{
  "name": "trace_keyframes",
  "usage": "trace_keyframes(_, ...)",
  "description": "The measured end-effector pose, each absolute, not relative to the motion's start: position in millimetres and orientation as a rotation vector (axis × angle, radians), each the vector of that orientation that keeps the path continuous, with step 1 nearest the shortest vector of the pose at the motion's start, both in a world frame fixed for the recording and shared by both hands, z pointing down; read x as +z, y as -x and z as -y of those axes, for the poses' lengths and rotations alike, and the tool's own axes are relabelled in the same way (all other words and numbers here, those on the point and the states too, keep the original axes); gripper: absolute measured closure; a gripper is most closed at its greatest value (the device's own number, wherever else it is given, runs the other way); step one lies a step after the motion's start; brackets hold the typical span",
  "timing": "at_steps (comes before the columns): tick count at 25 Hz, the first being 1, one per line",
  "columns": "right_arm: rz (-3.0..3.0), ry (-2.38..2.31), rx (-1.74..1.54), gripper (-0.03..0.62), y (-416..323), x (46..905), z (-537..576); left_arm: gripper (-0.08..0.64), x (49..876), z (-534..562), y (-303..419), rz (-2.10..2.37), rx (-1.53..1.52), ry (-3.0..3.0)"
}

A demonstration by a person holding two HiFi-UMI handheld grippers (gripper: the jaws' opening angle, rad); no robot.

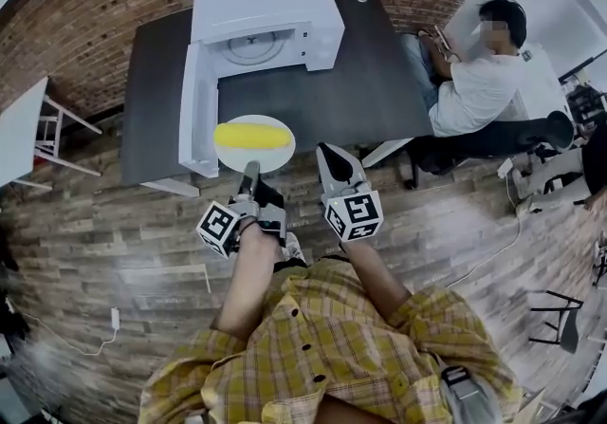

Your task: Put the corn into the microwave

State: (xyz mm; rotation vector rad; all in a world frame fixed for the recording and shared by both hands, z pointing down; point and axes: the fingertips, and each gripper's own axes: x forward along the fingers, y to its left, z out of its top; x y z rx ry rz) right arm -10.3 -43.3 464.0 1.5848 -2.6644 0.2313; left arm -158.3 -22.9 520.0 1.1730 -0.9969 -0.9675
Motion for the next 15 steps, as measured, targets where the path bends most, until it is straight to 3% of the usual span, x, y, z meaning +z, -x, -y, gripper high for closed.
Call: trace_keyframes(15, 2.618, -1.631, 0.224, 0.589, 19.8, 461.1, 87.3, 0.541, 524.9, 68.1, 163.0, 0.97, -0.906, -1.2)
